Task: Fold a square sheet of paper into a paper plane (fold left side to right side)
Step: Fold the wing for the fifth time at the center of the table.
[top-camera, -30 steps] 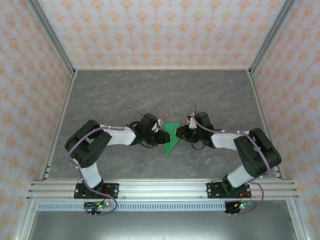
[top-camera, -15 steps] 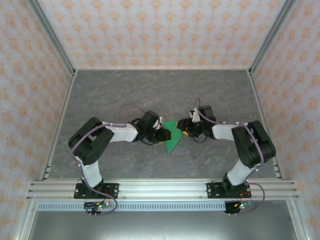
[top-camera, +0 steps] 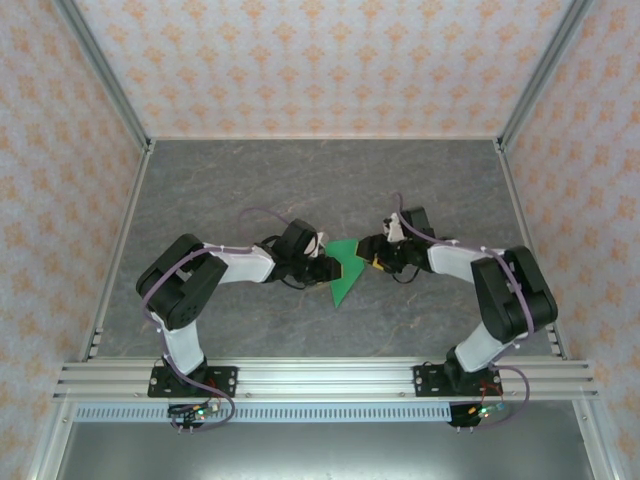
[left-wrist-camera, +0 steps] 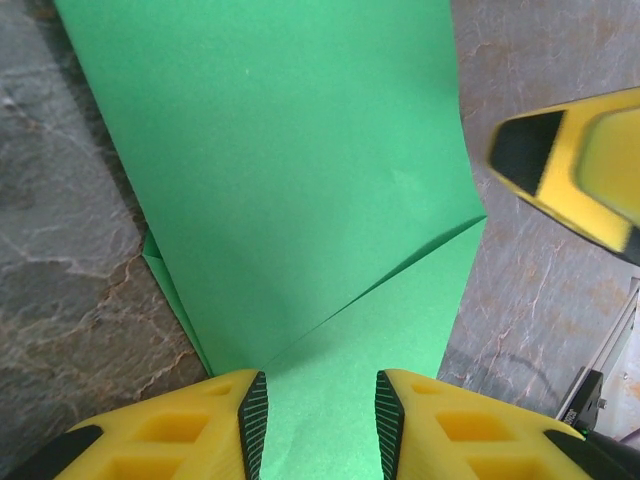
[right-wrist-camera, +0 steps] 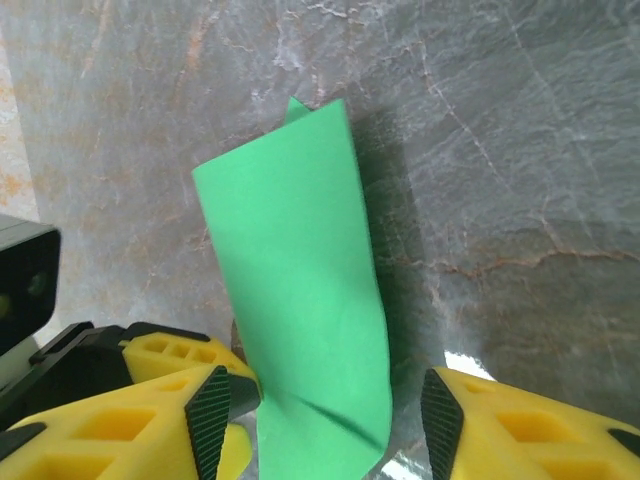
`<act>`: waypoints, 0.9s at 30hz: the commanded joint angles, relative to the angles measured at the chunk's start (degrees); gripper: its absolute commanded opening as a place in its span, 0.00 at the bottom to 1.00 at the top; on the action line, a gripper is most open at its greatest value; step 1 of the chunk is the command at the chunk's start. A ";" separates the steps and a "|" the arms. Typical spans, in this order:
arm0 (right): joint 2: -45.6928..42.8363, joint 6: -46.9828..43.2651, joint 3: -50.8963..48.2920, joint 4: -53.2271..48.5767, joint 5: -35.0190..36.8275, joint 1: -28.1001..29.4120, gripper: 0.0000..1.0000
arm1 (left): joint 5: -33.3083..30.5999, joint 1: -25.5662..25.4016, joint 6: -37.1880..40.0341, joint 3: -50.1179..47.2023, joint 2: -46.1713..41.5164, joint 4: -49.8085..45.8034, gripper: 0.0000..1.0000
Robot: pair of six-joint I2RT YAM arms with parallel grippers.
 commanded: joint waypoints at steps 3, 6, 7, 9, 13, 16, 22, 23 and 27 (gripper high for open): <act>-2.05 0.58 -2.53 -4.12 1.20 -0.16 0.59 | -3.79 1.18 2.03 0.69 0.04 -1.92 0.38; -0.34 2.20 -2.20 -3.72 -0.64 0.67 0.59 | -3.60 1.23 2.12 0.68 0.03 -1.69 0.37; 0.15 2.53 -2.00 -3.48 -0.85 1.03 0.59 | -3.65 1.18 2.12 0.62 -0.03 -1.69 0.37; 1.01 3.55 -1.72 -1.86 -1.50 1.43 0.59 | -3.57 1.18 2.21 0.67 -0.05 -1.70 0.37; 2.29 4.98 -0.53 0.14 -2.75 2.08 0.59 | -3.66 1.26 2.38 0.66 -0.22 -1.96 0.37; 3.23 5.40 0.61 0.37 -2.85 2.69 0.58 | -3.73 1.27 2.38 0.44 -0.12 -1.89 0.37; 4.74 6.27 2.60 0.69 -2.94 3.53 0.56 | -3.64 1.27 2.38 0.36 -0.13 -1.69 0.37; 4.52 6.38 2.75 0.57 -2.64 3.53 0.55 | -3.57 1.27 2.39 0.37 -0.13 -1.78 0.37; 2.83 5.63 3.45 -1.68 -0.63 3.58 0.54 | -3.62 1.33 2.56 0.21 -0.14 -1.69 0.37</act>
